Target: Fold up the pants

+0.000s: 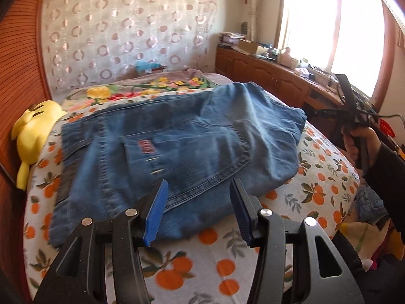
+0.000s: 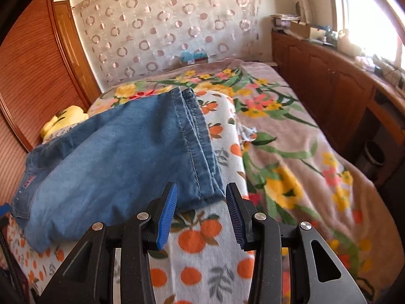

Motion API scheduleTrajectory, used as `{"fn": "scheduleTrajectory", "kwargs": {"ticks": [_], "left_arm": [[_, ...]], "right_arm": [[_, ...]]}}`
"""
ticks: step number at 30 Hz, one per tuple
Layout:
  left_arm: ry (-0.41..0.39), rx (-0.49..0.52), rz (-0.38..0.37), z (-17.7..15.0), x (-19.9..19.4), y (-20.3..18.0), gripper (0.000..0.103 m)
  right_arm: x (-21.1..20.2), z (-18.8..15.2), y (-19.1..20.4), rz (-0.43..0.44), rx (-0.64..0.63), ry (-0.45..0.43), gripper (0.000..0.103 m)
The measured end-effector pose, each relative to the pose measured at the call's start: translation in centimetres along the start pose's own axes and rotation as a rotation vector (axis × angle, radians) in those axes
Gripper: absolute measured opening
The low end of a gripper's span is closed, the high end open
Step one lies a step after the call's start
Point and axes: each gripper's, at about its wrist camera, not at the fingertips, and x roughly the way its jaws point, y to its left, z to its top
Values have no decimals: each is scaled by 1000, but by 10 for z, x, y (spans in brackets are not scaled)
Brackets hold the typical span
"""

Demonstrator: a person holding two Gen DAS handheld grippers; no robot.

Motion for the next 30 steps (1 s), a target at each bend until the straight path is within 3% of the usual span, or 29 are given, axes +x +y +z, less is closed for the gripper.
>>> {"fn": "scheduleTrajectory", "kwargs": {"ticks": [7,9,11,15,19,22,30], "left_arm": [[27,-1,-9,2,12,-4,52],[28,-3,-15,1,12,-6,52],[30,1,-20,1,13,-9,52],[32,5,-29,1,15,-13,52],[34,4,-56,3,16,-23,52],[38,26,-81,3,19,-38,52],[46,95,-146,7,32,-79,52]], "right_arm": [[20,13,-3,19,-38,63,41],[22,14,-2,5,-61,67,13],[10,15,-1,18,-86,16,6],[-18,18,-10,4,-15,-95,6],[-6,9,-4,-65,-42,-7,19],[-12,-3,1,-86,-60,-15,21],[-41,-43,9,-30,-52,-21,24]]}}
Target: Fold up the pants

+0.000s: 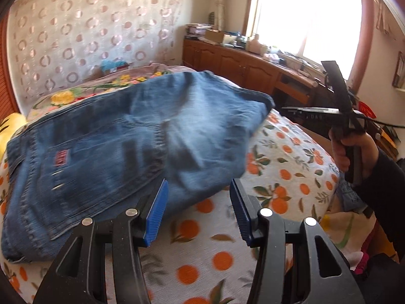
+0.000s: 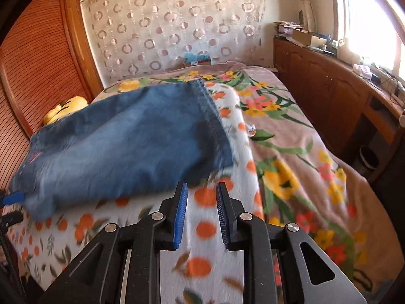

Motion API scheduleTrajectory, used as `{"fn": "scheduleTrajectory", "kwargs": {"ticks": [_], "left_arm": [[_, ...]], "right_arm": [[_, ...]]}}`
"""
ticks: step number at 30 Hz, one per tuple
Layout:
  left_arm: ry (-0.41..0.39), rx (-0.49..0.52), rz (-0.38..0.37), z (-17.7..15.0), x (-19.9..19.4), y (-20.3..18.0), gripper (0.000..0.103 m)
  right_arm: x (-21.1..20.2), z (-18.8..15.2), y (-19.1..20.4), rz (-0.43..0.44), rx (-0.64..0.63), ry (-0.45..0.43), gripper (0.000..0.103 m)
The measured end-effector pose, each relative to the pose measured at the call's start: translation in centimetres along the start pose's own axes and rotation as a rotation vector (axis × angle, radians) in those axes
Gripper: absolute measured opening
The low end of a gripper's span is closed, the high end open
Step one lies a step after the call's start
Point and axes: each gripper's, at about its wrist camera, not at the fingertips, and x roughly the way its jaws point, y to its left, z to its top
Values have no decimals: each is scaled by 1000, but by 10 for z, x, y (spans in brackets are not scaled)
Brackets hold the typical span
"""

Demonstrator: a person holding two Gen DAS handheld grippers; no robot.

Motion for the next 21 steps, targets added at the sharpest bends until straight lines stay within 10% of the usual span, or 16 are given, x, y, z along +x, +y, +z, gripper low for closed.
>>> {"fn": "scheduleTrajectory", "kwargs": {"ticks": [10,15,21], "left_arm": [[84,155,50,12,33,-27,51],[84,153,26,24,27,-18,8],[14,87,44,55,10,5,4]], "right_arm": [[-3,-15,21,9,-77,7,25],[-1,-19,20,6,-93,-6,25],[1,-23,17,22,-67,0,25]]}}
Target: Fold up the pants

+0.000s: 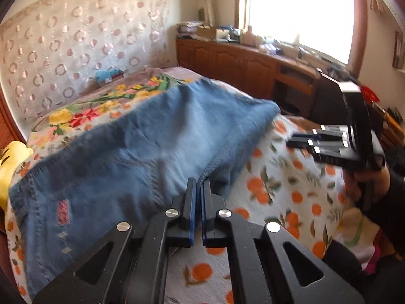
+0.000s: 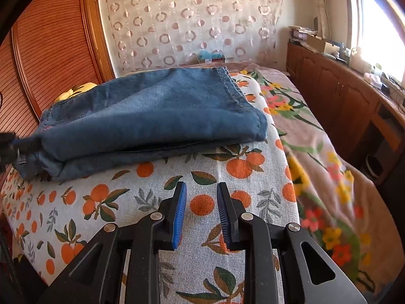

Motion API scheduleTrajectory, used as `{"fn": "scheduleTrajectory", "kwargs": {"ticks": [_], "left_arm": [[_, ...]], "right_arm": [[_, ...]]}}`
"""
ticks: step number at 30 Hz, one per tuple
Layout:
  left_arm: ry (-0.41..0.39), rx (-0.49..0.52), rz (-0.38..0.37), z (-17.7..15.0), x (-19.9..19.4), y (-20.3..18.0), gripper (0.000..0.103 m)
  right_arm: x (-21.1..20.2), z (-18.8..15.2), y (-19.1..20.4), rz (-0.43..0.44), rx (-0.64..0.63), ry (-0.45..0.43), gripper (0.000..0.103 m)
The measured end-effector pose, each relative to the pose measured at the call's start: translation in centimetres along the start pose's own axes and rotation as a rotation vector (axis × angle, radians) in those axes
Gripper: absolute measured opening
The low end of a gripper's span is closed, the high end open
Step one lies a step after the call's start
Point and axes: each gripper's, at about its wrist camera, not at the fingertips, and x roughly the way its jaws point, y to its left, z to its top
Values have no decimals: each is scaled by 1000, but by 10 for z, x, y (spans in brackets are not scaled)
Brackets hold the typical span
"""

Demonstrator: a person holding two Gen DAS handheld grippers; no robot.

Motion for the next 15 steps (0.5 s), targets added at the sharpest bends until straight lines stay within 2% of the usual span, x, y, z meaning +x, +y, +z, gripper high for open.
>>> {"fn": "scheduleTrajectory", "kwargs": {"ticks": [2,5,7,13,15], "left_arm": [[-7,-22,-11,9,0,6,4],[-5,-6,11,16,4,10,4],[12,-12,18,17,9,16,6],[28,-77,-23,-5,0,30,24],[26,-86,-21,-14,-3,34,25]], "right_arm": [[-1,0,2,-1,0,-5,25],[-2,1,10,5,-25,-2,25],[-2,2,16,52,-25,2,25],[0,4,45,158,-58,13,26],[2,4,60,204,-79,25,26]]}}
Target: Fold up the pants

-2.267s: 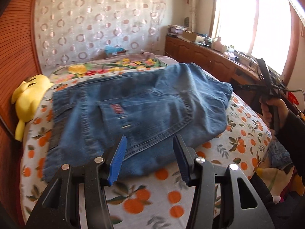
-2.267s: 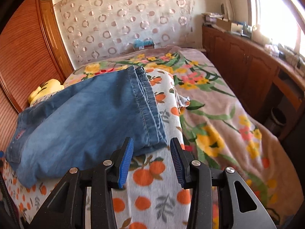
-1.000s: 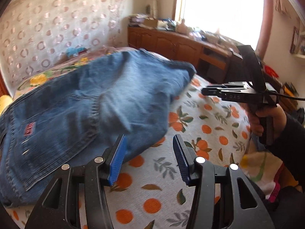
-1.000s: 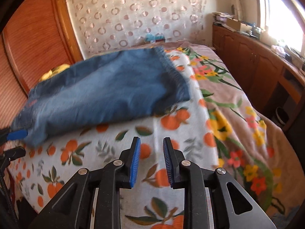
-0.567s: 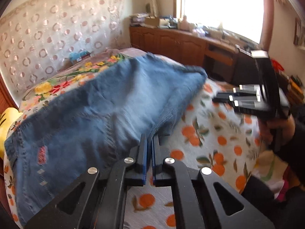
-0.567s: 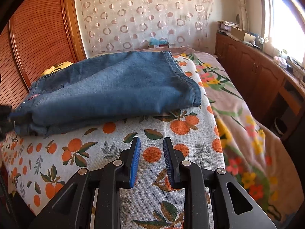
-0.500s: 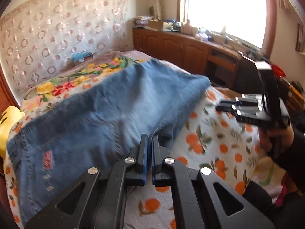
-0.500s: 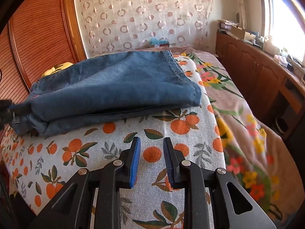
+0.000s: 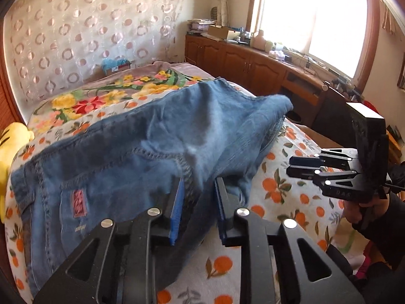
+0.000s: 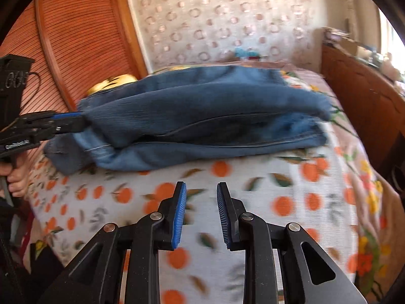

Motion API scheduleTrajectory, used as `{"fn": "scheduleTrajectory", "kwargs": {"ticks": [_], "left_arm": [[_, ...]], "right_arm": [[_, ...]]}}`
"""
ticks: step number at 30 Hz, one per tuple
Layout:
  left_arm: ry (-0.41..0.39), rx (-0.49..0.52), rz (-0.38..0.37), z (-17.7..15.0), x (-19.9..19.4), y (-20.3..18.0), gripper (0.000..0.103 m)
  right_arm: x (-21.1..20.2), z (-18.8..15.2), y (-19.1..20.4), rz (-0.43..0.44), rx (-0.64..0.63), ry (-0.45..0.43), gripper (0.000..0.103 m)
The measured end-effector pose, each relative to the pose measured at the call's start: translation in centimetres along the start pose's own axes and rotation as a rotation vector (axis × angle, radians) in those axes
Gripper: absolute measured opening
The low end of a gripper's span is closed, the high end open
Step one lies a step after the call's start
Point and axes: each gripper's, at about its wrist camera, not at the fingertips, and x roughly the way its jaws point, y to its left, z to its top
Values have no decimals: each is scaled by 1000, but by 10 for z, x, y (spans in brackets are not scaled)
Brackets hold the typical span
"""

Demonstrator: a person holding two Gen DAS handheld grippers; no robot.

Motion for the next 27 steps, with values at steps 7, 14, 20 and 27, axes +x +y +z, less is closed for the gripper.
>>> {"fn": "scheduleTrajectory", "kwargs": {"ticks": [7,14,20,27], "left_arm": [[33,-61,53,-16,7,27,25],[-6,-99,115,-33,-17,54,25],[-9,-147,181,-57,-37,80,25],[-41,-195,216,-83,-57,105,30]], "right_arm": [[25,10,55,145,-104,48,28],[46,19,65,180,-115,96,28],[57,25,84,167,-187,107,28],[64,27,98,133,-221,82,16]]}}
